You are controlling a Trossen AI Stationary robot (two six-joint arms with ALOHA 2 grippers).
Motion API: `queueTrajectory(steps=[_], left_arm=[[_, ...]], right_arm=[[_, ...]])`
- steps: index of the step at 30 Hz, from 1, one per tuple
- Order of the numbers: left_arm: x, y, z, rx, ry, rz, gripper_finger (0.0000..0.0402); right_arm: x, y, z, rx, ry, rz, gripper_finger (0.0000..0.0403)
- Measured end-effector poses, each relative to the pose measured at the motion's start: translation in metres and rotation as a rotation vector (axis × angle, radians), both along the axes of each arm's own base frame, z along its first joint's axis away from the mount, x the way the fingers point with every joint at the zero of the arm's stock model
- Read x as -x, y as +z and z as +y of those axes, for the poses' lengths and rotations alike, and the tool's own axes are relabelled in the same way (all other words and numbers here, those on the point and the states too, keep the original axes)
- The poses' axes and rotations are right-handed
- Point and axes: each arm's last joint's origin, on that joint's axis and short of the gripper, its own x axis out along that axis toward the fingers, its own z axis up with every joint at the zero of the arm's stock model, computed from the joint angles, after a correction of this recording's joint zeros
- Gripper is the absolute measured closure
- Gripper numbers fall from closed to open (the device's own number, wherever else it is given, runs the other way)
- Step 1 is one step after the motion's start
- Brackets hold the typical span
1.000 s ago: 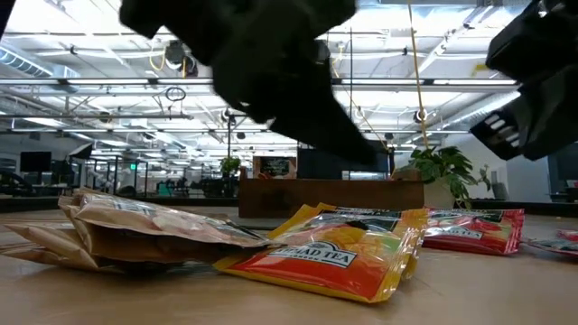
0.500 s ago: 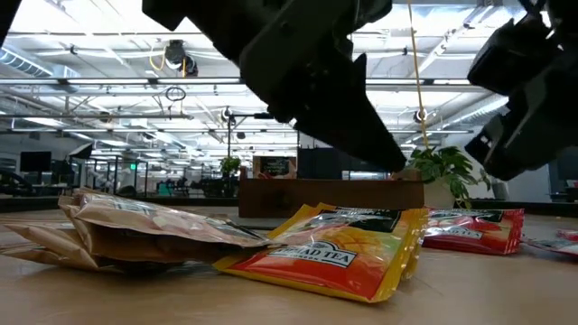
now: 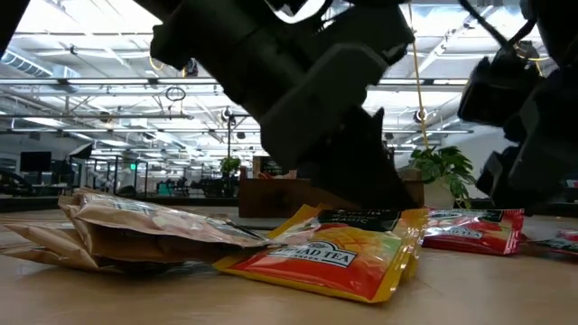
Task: Pick & Place Tea
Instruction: Put the red tea bag into the right compartment of the wooden organizer
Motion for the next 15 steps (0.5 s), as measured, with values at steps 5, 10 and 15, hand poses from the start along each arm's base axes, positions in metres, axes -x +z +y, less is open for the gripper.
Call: queueTrajectory(steps=[5,10,15], left_arm=[[-0.0016,0.0002,-0.0006,0.017,0.008,-0.021,0.0396],[-0.0023,0.0,0.0013,0.022,0.014,-0.019,0.0388],[-0.0031,0.0012,0.0,0.044,-0.007,-0.029,0.0396]], right_arm=[[-0.0008,-0.0044,0.0005,-0.012,-0.013,0.027,0.0254],[-0.0015,-0.0032,0.0009,-0.02,-0.014,0.016,0.0255],[-0.0007,-0.0045,0.0004,-0.026,-0.028,0.036,0.0257]])
